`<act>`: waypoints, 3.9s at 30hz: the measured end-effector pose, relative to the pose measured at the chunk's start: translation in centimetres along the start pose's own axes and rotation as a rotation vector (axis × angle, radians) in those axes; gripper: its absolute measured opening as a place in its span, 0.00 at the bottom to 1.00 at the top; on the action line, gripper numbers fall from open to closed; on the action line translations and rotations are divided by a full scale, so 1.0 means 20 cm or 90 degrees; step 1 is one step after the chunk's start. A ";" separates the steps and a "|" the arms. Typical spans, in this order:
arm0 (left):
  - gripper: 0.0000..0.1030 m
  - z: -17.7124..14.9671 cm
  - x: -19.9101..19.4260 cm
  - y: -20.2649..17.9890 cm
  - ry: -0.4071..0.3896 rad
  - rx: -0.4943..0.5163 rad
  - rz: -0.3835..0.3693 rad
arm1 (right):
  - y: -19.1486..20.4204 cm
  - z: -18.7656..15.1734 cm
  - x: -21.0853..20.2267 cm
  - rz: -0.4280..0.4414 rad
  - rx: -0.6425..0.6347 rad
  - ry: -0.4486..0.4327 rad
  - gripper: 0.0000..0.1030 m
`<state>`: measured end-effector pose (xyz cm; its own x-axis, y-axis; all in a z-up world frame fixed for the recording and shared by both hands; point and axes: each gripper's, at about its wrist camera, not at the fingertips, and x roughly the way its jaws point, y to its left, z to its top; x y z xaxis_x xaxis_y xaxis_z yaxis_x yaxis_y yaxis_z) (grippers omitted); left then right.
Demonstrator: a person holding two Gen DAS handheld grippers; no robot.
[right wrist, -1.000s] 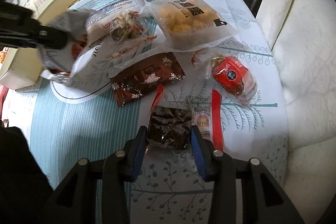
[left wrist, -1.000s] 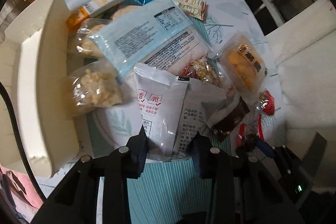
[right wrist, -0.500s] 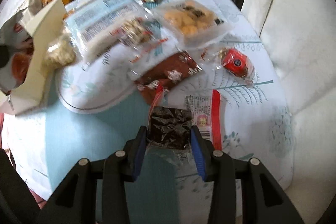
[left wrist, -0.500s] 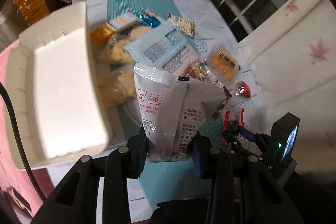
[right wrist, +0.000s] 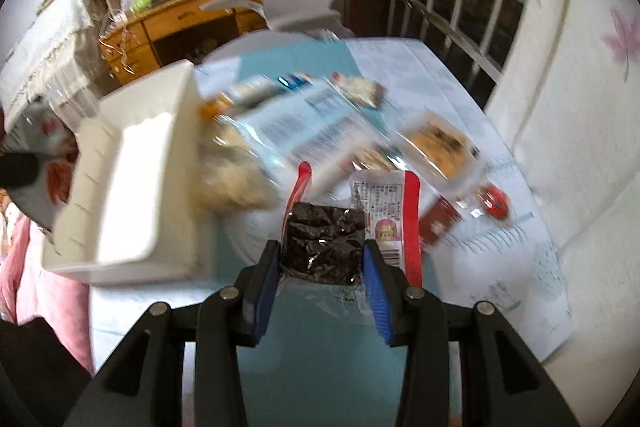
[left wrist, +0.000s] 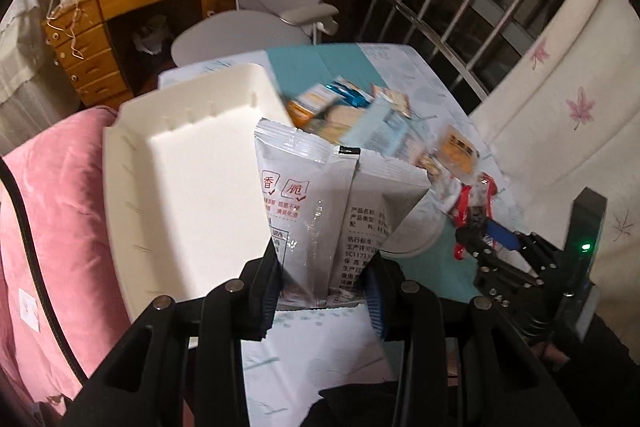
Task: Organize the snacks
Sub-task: 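Drop the white bag into the tray with the left tool while the right tool drops the dark packet, then grasp the brown snowflake-print packet with the left tool while the right tool reaches the red snack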
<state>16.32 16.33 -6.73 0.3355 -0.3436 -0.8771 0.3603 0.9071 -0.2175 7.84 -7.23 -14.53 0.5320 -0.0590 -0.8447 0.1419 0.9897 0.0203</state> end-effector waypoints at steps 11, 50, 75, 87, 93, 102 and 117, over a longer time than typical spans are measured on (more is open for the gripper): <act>0.34 0.00 -0.08 0.41 -0.041 -0.036 0.021 | 0.50 0.16 -0.08 0.104 -0.057 -0.073 0.39; 0.70 -0.15 0.22 -0.38 0.058 0.045 0.077 | -0.36 -0.11 0.12 0.078 0.100 0.115 0.47; 0.79 0.13 1.03 -1.28 0.159 0.195 0.010 | -1.08 -0.02 0.25 0.023 -0.128 0.001 0.61; 0.72 0.14 1.44 -1.43 0.253 0.191 -0.009 | -1.08 0.00 0.43 0.033 -0.290 -0.022 0.60; 0.60 0.15 1.54 -1.50 0.270 0.229 0.022 | -1.08 0.02 0.52 0.058 -0.321 -0.003 0.58; 0.49 0.18 1.58 -1.59 0.249 0.251 0.046 | -1.10 0.02 0.59 0.082 -0.302 0.030 0.51; 0.32 0.18 1.44 -1.41 0.228 0.160 0.010 | -1.13 0.07 0.57 0.088 -0.243 0.065 0.38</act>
<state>18.92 -20.09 -24.27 0.0360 -0.1837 -0.9823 0.5726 0.8094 -0.1304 11.80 -30.37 -23.93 0.4363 0.0719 -0.8969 -0.2549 0.9658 -0.0466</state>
